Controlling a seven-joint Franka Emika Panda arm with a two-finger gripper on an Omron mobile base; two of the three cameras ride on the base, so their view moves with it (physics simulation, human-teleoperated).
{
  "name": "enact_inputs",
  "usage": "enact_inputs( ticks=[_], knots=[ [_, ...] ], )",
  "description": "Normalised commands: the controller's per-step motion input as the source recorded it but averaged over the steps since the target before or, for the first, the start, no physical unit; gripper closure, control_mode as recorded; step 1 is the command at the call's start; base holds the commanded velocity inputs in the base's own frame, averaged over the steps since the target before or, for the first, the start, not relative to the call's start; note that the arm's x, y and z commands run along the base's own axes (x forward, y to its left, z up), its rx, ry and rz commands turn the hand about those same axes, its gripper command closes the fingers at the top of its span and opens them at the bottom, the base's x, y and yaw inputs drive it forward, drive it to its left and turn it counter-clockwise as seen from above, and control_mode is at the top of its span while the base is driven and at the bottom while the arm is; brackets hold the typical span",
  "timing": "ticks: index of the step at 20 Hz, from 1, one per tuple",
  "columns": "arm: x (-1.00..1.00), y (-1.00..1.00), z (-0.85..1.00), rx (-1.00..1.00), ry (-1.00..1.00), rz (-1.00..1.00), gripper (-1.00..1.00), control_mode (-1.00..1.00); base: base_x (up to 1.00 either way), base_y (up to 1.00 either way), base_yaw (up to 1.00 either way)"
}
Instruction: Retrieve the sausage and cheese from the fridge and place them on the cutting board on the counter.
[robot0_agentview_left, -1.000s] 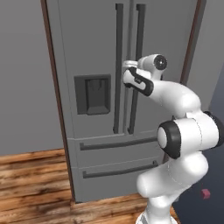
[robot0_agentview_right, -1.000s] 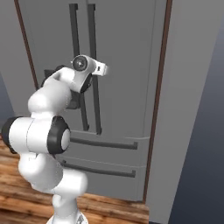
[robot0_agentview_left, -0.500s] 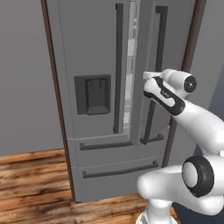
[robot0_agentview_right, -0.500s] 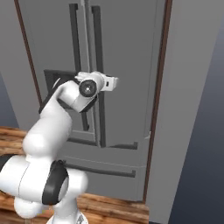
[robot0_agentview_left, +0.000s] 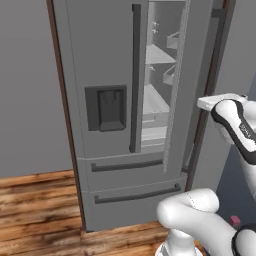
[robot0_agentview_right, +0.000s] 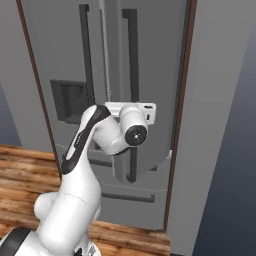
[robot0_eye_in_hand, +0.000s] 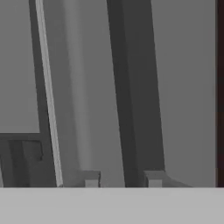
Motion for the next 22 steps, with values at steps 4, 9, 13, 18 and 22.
enact_inputs(
  ticks=[4,9,13,18,22],
  knots=[
    [-0.47,0.0,-0.08,0.0,0.0,0.08,-1.0,-1.0,0.0,0.0,0.0],
    [-1.0,0.01,0.08,0.0,-0.17,0.12,-1.0,-1.0,0.0,0.0,0.0],
    [-0.93,0.64,0.29,-0.07,-0.25,0.03,-1.0,-1.0,0.0,0.0,0.0],
    [-0.15,1.0,-0.01,-0.35,0.16,-0.12,-1.0,-1.0,0.0,0.0,0.0],
    [0.08,1.0,-0.04,-0.38,0.31,-0.12,-1.0,-1.0,0.0,0.0,0.0]
  ],
)
